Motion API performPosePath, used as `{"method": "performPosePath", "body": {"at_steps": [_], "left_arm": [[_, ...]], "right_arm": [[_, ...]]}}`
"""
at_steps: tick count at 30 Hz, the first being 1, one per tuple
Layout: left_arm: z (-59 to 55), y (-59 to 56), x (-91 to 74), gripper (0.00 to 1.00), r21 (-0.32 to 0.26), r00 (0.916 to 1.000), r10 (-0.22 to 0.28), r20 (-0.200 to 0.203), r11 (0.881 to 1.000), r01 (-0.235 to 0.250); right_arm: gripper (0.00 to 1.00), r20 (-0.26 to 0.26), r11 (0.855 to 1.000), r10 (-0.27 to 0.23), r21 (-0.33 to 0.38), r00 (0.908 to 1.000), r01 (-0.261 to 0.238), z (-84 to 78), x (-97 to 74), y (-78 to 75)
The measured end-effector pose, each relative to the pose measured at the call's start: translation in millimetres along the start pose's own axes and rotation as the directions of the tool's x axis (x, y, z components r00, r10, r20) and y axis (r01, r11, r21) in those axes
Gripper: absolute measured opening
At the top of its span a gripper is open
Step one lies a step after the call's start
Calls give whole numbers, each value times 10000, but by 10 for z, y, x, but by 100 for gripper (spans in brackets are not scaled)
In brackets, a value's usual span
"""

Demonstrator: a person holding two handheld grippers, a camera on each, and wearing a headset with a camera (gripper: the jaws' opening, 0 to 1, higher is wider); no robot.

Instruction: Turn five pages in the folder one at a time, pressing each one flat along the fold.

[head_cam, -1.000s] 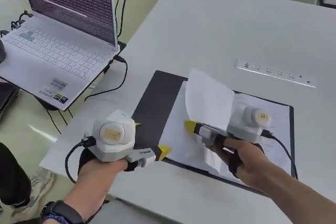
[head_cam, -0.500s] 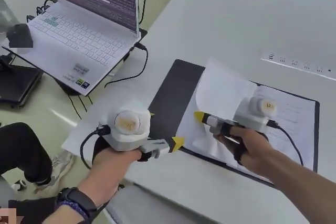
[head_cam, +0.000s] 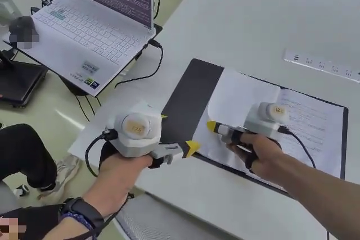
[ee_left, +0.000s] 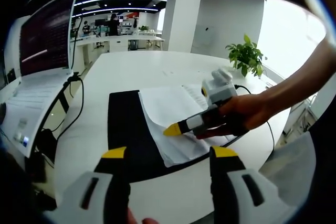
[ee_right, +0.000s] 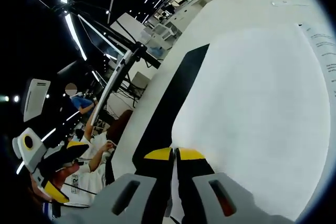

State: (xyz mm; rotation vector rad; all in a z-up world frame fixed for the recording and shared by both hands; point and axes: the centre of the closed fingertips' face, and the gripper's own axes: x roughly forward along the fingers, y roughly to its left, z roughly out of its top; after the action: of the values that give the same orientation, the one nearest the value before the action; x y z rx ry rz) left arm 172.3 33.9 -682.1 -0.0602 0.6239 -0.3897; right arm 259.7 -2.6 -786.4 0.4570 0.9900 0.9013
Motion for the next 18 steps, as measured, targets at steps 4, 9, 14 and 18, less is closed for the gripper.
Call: {"method": "performPosePath", "body": {"at_steps": [4, 9, 14, 18], "left_arm": [[-11, 14, -7, 61, 38, 10000, -43, -57, 10000, 43], [-29, 48, -32, 61, 20, 9999, -15, -102, 10000, 15], [-54, 62, -50, 61, 1, 9998, -47, -182, 10000, 48], [-48, 72, -57, 60, 63, 9997, -67, -231, 10000, 69]], "right_arm": [[3, -14, 9999, -106, 25, 9999, 106, -32, 29, 6], [8, 28, 9989, -106, 449, 9999, 104, -38, 52, 0], [19, 76, 9996, 275, 79, 9996, -276, -42, 42, 129], [32, 61, 9971, 757, -81, 9971, -757, -44, 30, 217]]}}
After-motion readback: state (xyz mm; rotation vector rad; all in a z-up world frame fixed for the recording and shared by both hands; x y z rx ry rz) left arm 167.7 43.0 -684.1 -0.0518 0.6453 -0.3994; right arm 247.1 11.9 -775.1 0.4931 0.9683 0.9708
